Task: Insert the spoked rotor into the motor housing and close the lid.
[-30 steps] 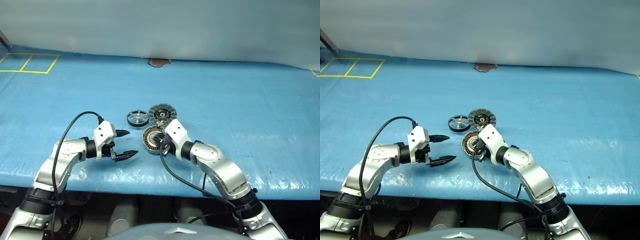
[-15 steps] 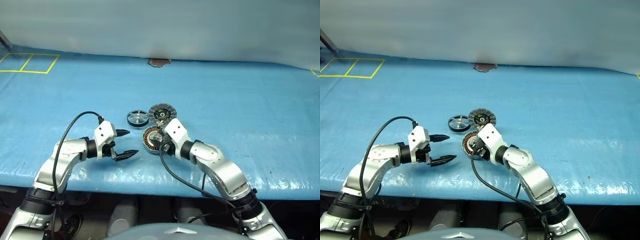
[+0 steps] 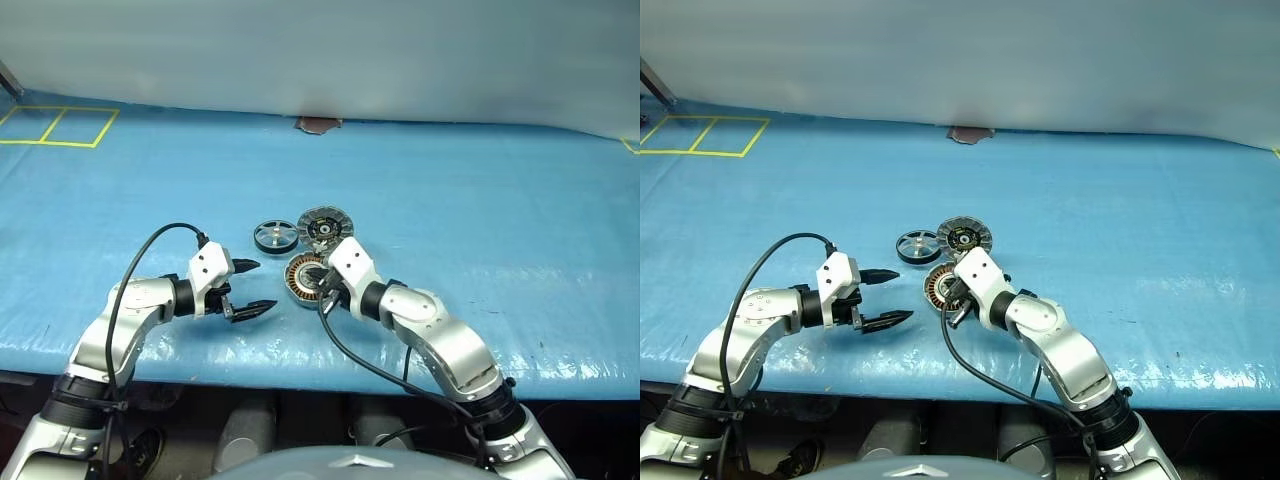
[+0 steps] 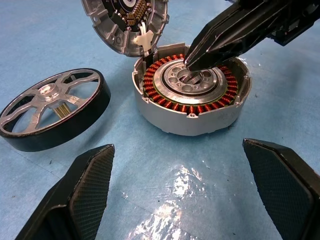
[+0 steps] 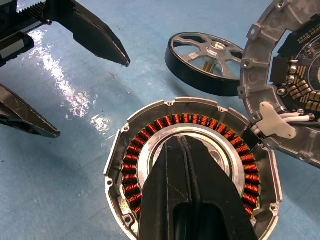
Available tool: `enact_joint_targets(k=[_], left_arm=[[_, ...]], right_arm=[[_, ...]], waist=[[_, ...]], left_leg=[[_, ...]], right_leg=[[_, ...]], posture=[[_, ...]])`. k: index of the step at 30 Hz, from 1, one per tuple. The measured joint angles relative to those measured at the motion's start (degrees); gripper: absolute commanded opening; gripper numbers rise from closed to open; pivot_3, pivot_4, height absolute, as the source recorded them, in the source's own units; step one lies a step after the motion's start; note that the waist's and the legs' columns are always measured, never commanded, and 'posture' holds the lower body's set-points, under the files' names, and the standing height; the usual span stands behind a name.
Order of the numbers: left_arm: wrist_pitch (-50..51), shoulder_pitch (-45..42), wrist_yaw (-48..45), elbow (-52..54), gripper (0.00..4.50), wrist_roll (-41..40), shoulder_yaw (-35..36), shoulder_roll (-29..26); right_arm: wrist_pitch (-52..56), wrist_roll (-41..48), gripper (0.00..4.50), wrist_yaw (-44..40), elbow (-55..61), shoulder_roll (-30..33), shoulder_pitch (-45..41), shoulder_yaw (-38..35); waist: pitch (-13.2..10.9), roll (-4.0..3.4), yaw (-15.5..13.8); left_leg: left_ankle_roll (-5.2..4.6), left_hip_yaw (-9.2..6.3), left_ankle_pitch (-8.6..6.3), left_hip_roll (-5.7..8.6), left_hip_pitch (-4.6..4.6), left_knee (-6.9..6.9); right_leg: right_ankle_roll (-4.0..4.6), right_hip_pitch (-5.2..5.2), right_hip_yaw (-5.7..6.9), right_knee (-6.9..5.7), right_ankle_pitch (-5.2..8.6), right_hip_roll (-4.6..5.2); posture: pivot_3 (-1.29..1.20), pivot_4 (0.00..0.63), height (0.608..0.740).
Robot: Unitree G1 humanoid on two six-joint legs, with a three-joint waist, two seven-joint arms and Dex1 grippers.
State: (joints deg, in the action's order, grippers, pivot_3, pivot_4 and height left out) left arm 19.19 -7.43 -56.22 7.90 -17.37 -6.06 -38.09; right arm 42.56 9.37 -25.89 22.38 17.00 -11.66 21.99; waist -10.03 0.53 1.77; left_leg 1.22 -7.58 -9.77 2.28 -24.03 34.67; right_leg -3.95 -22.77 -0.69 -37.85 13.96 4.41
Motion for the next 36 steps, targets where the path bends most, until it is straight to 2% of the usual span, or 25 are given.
enact_joint_targets(k=[36], left_arm=[[0.05,-0.06,1.01,-0.03,4.5,0.85,0.01,0.33]], right_arm=[[-0.72,-1.02,0.03,2.33,-0.92,-1.2,0.3,-1.79]], waist=[[0.0,0.0,0.19]], left_leg=[[0.0,0.01,0.0,0.0,0.08,0.01]], right_leg=[[0.0,0.04,-0.02,0.0,0.0,0.01]], posture=[[0.0,0.15,0.74]])
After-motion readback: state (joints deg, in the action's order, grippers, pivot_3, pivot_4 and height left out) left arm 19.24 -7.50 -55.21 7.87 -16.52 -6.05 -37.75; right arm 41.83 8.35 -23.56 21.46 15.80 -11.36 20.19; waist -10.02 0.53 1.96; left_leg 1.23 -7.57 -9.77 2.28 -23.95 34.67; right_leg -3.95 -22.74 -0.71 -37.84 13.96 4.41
